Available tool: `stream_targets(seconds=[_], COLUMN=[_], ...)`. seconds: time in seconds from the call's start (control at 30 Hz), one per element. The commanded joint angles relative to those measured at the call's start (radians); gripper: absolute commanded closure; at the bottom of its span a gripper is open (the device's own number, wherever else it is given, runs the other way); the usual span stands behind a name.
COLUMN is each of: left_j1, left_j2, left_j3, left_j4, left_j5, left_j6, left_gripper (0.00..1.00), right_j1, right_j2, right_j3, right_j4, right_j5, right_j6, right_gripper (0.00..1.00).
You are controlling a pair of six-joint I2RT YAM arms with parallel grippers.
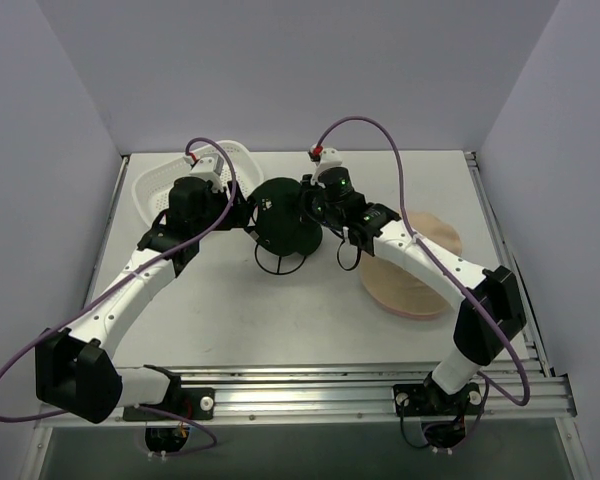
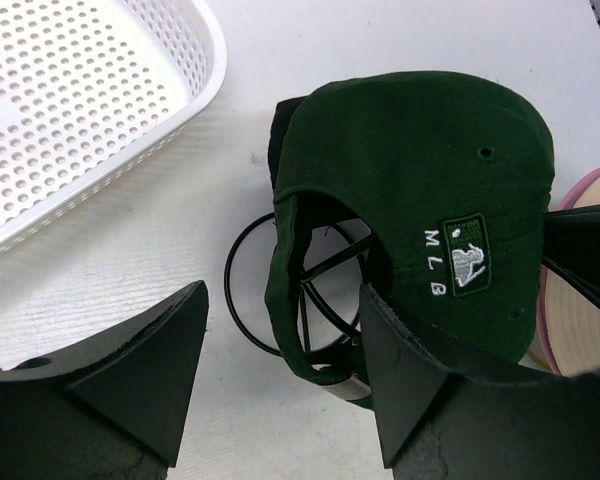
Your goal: Stack the hats
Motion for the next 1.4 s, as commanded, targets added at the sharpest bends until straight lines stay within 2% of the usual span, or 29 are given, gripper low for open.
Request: stream_targets(seconds=[0.0,0.3,0.33,0.43,0.67,0.83,1.07,1.37], left_j1=[-0.005,-0.007,-0.007,-0.005,-0.007,-0.005,-0.007,-0.008], left_j2=[-0.021,-0.023,-0.020,-0.012,0.005,0.017,0.012,0.054], left_j3=[0.040,0.046,0.048,0.048,0.048,0.049,0.025,0.028], left_j4=[0.014,0.008,0.008,0.003,0.011,0.013,0.062,0.094], left_j5=[0.011,0.000,0.000,0.000,0.000,0.003,0.047,0.054], left_j6=[-0.014,-0.011,-0.009,-0.009,-0.017,-0.018,-0.026,0.008], left_gripper=[0.30,0.30,0.30,0.30,0.30,0.31,0.31,0.30], right_j1=[0.005,-0.002,-0.002,-0.001,-0.001,-0.008,-0.031,-0.061], right_j2=[0.007,-0.021,-0.027,-0.042,-0.084,-0.110,-0.035,-0.008], right_j3=[0.064,0.095,0.088,0.052,-0.044,-0.058,-0.014,0.028], right_j4=[-0.017,-0.044,-0.038,-0.037,0.017,0.016,0.023,0.016], right_j5=[0.061,0.103,0.104,0.103,0.081,0.107,0.060,0.052], right_j6=[-0.011,-0.007,0.001,0.024,0.057,0.061,0.042,0.035], right_gripper=[1.00,1.00,0.89,0.73,0.65,0.65,0.65,0.72])
